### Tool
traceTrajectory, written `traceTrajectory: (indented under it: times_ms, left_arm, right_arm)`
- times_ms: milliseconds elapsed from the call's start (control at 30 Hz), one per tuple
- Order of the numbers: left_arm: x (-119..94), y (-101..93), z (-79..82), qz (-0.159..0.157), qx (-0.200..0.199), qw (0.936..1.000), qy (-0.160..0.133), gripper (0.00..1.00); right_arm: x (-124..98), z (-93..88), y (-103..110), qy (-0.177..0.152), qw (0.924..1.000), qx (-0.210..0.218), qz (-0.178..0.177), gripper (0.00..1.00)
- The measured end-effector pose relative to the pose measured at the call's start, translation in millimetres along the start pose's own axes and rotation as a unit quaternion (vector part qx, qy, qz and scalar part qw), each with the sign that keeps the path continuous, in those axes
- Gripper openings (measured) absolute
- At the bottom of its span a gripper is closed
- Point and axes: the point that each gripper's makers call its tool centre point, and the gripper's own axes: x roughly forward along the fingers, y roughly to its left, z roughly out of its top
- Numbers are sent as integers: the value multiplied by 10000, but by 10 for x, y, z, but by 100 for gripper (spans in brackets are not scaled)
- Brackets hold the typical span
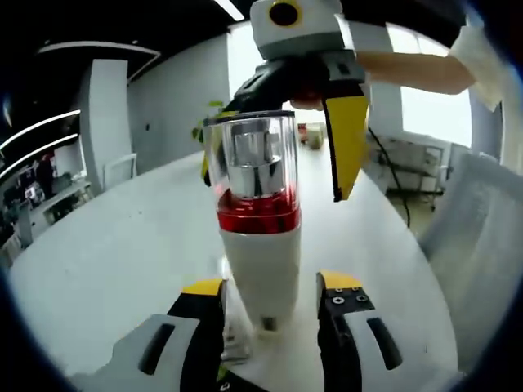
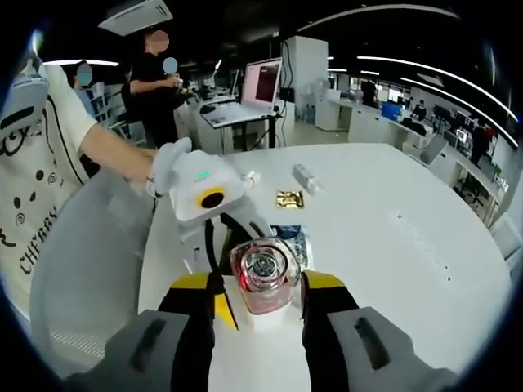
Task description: Arrange the skincare products in the storage area until every visible bottle or jar stands upright without overlapping.
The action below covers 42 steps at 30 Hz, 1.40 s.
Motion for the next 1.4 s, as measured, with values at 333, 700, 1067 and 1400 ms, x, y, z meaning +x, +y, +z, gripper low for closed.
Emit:
traceTrajectory:
  times_ms: [333,700,1067,1400]
  left_arm:
    - [-210,-62,52,39,53,9999,119,48]
    - [-550,5,102,405,-171,9987,271,59]
    - [-980,128,246,910,-633,9936,228,79]
    - [-1502,189,245,1238,-1099,9857,301,94]
  right_arm:
    - [-45,-17,30,-86,9996,93,-256,62]
    - [-47,-40,175,-114,9990,266,-333,82]
    - [-78,-89,311,-14,9981,322,-523,94]
    - [-108,-93,413,-19,9973,355,-639,99]
